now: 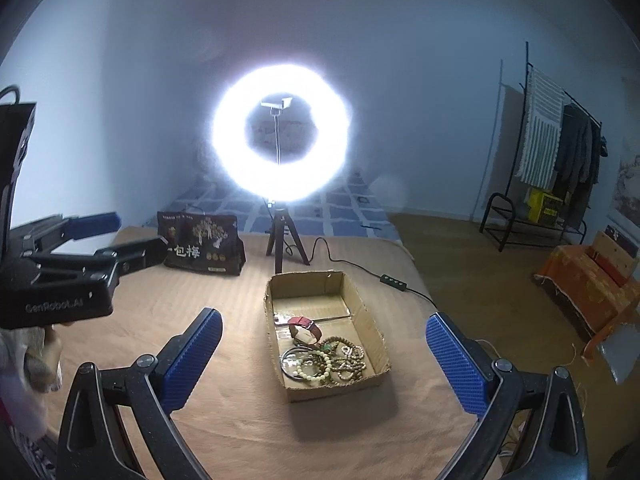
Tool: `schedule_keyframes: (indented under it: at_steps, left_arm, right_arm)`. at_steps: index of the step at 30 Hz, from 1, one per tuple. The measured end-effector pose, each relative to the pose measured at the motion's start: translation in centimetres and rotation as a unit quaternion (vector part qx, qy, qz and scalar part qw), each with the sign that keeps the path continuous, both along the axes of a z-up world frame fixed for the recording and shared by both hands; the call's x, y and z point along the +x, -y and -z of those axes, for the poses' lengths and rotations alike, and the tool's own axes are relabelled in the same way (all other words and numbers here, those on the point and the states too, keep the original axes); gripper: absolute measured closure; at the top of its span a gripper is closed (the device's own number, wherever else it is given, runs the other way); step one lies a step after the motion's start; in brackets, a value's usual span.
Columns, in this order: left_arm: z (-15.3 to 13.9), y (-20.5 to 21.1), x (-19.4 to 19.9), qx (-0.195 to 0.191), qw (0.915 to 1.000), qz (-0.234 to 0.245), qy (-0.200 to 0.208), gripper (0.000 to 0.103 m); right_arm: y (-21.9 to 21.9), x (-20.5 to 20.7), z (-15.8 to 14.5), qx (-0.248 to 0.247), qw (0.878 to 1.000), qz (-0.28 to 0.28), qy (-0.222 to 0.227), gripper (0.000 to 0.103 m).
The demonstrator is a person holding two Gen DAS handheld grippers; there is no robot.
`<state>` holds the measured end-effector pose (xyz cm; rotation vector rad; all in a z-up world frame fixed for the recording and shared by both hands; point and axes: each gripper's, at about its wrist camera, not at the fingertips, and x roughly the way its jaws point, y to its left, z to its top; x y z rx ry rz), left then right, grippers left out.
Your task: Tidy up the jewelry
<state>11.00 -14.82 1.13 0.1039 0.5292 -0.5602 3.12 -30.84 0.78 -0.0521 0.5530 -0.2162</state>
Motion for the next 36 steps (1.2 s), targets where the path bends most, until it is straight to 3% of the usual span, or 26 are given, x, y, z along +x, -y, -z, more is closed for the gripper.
schedule_keyframes:
  at_steps: [15, 36]
  left_arm:
    - [0.9, -1.4, -3.0, 0.021, 0.9993, -0.008, 0.031, 0.000]
    - [1.8, -1.5, -3.1, 0.041, 0.9987, -0.014, 0.028, 0.000]
  right_arm:
    - [-0.4, -1.0, 1.8, 0.030, 0.999, 0.017, 0.009, 0.000]
    - [-0.4, -1.3, 2.3, 0.007, 0.999, 0.035, 0.014, 0.000]
